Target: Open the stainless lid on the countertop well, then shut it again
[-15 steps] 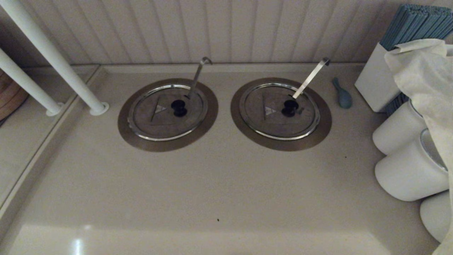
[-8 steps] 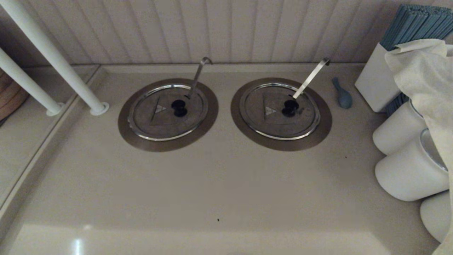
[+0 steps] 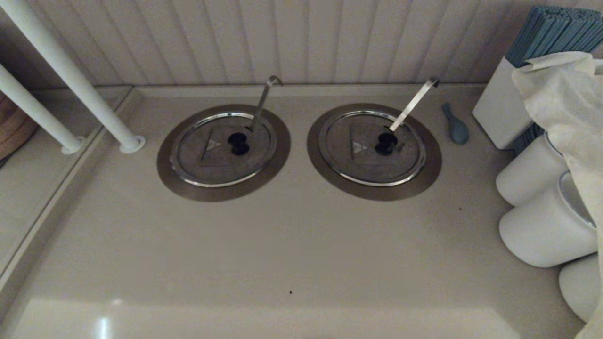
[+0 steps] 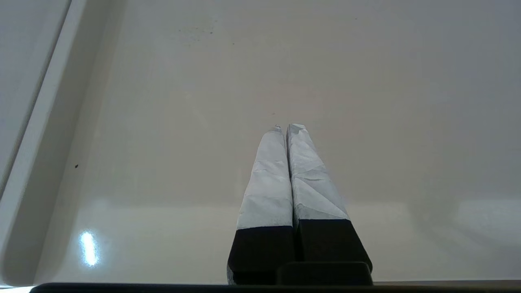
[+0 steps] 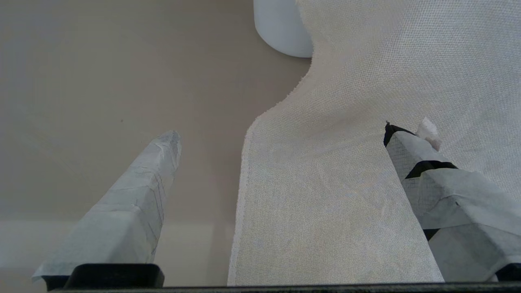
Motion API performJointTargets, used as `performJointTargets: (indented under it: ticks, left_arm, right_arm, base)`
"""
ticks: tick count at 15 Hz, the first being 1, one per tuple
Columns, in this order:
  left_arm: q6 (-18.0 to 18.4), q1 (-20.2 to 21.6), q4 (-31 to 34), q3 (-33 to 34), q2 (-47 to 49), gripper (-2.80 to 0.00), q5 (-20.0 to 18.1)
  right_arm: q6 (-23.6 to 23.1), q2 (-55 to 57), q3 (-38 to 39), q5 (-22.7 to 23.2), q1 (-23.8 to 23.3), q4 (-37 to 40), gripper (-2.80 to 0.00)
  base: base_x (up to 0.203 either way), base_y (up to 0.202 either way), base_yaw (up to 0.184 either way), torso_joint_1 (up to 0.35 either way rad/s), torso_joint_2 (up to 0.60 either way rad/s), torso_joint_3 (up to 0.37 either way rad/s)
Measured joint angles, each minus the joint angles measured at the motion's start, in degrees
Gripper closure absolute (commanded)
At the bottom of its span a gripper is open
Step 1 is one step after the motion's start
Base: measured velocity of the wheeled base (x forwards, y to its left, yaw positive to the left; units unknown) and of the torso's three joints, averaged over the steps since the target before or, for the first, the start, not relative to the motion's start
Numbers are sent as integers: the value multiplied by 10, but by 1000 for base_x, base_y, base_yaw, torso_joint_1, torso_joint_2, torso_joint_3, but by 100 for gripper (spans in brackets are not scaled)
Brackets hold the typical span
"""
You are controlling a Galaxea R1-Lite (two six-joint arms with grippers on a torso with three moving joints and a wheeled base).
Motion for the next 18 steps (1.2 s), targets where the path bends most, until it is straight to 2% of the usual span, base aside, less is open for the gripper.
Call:
performJointTargets:
  ticks: [18]
  left_arm:
    - [-11, 0, -1, 0, 0, 0, 7]
  right_arm:
    - [1, 0, 0, 0, 0, 1, -280]
  base:
    - [0, 0, 0, 0, 0, 0]
